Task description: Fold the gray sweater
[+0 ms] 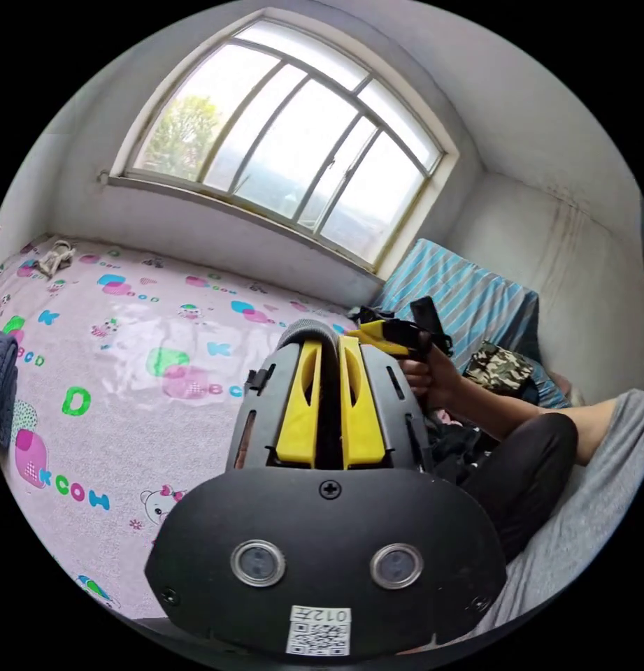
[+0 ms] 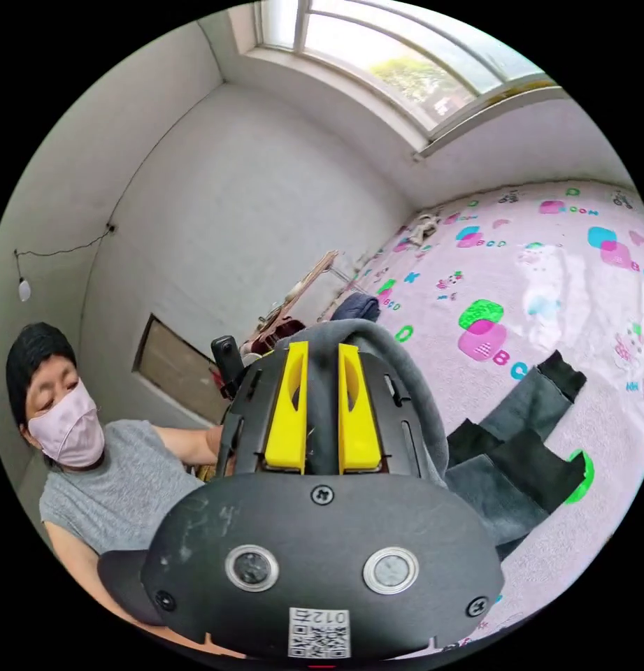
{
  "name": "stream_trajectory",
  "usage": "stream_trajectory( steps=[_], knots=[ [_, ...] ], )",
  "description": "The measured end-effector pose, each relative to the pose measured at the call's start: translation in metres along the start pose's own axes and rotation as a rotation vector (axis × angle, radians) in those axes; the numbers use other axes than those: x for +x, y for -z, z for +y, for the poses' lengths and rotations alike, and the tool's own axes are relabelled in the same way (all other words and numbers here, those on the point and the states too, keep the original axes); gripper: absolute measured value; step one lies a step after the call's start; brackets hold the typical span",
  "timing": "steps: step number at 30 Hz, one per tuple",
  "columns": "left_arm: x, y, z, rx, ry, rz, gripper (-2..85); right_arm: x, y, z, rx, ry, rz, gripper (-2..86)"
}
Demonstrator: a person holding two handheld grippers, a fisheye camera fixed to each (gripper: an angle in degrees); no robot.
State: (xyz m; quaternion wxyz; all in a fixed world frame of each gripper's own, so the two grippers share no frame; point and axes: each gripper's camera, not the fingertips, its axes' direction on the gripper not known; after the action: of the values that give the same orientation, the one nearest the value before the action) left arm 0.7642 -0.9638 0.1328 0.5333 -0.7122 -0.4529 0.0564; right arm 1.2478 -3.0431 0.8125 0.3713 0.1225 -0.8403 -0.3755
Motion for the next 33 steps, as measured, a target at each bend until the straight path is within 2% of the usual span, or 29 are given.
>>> stream_trajectory(
  steps=[3, 11, 13, 17, 23, 27, 30, 33],
  knots=[
    [-0.072, -0.052, -0.009, -0.161, 0.093, -0.063, 4.6, 0.013, 0.013, 0.015, 0.019, -0.013, 0.171, 6.5],
    [-0.175, -0.077, 0.018, -0.341, 0.29, -0.14, 7.1, 0.008, -0.046, 0.054, -0.255, 0.053, 0.369, 6.6],
    [-0.183, -0.081, 0.041, -0.424, 0.358, -0.167, 7.8, 0.003, -0.077, 0.053, -0.334, 0.132, 0.426, 6.7],
    [-0.182, -0.092, 0.112, -0.589, 0.579, -0.125, 8.9, -0.003, -0.116, 0.037, -0.431, 0.192, 0.408, 7.1],
    [-0.188, -0.12, 0.169, -0.604, 0.853, -0.06, 7.9, -0.027, -0.148, -0.002, -0.512, 0.314, 0.453, 8.3],
    [-0.179, -0.135, 0.17, -0.584, 0.871, 0.044, 5.0, -0.032, -0.156, -0.033, -0.523, 0.286, 0.453, 9.4],
    [-0.141, -0.121, 0.149, -0.498, 0.722, 0.01, 3.6, -0.025, -0.15, -0.071, -0.466, 0.179, 0.432, 10.6],
    [-0.084, -0.119, 0.126, -0.467, 0.49, -0.105, 2.9, -0.019, -0.151, -0.114, -0.452, 0.064, 0.406, 13.1]
  ],
)
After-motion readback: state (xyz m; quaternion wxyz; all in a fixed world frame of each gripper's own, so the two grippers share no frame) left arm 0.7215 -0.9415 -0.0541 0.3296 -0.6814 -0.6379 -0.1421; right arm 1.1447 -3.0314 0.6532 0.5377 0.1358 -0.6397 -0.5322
